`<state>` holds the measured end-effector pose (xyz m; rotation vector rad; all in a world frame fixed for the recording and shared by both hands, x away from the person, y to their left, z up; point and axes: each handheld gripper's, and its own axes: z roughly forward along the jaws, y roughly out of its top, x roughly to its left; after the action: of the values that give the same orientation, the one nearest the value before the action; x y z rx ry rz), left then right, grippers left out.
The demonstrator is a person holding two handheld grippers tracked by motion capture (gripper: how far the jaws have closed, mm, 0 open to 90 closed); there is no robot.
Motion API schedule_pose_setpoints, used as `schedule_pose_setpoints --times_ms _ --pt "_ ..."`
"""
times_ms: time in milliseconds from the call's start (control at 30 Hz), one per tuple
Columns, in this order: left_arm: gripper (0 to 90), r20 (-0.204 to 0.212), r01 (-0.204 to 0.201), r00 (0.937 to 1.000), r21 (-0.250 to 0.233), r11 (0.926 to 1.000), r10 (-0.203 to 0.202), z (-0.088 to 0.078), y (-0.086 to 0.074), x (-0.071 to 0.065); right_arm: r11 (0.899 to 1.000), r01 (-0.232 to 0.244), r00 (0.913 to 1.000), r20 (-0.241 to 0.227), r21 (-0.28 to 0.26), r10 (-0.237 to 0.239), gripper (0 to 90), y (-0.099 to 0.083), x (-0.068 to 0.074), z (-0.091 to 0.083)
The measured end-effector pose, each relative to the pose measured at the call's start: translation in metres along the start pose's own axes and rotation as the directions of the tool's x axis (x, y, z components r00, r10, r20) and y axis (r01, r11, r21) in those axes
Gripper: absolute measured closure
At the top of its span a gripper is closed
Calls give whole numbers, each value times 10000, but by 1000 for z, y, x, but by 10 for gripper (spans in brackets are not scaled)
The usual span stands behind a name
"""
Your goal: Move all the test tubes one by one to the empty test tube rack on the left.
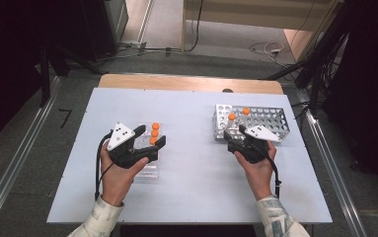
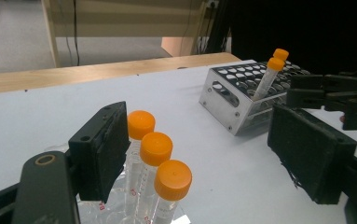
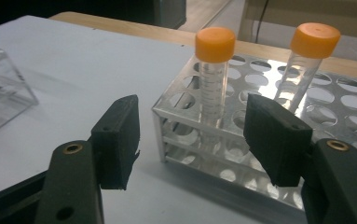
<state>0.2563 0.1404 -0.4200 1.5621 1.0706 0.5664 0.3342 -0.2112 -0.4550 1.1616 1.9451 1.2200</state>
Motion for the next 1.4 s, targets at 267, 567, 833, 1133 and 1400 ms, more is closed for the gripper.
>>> schedule_pose_setpoints --times_ms 267,567,833,1133,1400 --pt "208 26 13 10000 -15 10000 -13 -1 0 1 9998 93 9993 356 193 -99 393 7 -3 21" --pt "213 44 51 10000 -43 10000 -50 -1 1 1 9996 268 9976 637 101 -274 582 7 -7 34" --pt "214 62 58 10000 -36 10000 -58 -2 1 1 9989 437 9970 628 183 -448 715 8 -5 38" --pt "215 37 65 10000 -60 10000 -65 -2 2 1 9989 386 9982 469 -272 -373 718 22 -6 26" --pt "215 13 78 10000 -68 9999 -78 -3 2 1 9975 203 9994 278 -672 -185 718 40 -7 2"
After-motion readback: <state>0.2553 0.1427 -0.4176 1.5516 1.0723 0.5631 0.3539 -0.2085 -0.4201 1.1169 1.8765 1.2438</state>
